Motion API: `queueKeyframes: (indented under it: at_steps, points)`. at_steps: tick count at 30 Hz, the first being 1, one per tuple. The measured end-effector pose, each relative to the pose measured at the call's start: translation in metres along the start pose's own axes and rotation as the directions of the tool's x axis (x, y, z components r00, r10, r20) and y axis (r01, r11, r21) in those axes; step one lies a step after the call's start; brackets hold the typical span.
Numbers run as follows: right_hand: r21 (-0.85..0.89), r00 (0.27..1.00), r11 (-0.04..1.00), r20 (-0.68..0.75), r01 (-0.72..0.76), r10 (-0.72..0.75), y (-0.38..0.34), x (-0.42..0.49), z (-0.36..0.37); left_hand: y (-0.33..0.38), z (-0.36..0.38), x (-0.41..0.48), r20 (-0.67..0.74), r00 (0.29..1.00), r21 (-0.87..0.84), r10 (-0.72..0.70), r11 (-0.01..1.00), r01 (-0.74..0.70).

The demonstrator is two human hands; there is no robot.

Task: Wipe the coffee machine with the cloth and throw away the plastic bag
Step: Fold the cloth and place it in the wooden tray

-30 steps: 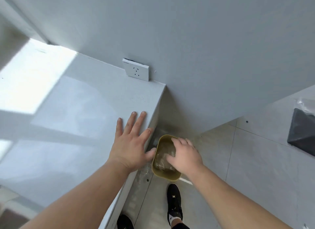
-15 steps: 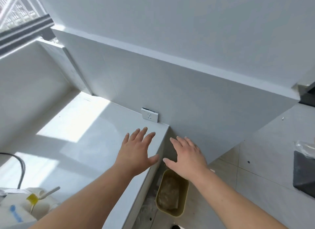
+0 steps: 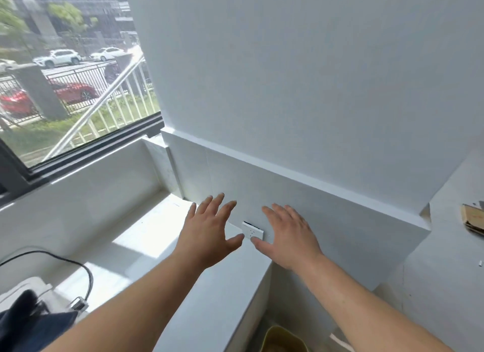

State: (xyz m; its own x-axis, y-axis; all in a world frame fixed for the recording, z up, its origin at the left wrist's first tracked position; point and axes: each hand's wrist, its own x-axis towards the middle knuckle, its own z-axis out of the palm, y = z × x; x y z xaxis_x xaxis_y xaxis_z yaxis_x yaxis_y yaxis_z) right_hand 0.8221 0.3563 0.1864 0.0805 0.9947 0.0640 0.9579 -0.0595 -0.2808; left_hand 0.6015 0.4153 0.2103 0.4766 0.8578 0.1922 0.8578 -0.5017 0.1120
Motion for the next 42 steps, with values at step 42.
queueKeyframes:
  at_steps: [42]
  points:
    - [0.049,0.629,0.638,0.13,0.768,-0.767,-0.371,0.003,0.036,-0.228,-0.131,-0.28,-0.072,0.792,0.134,-0.606,0.781,0.609]
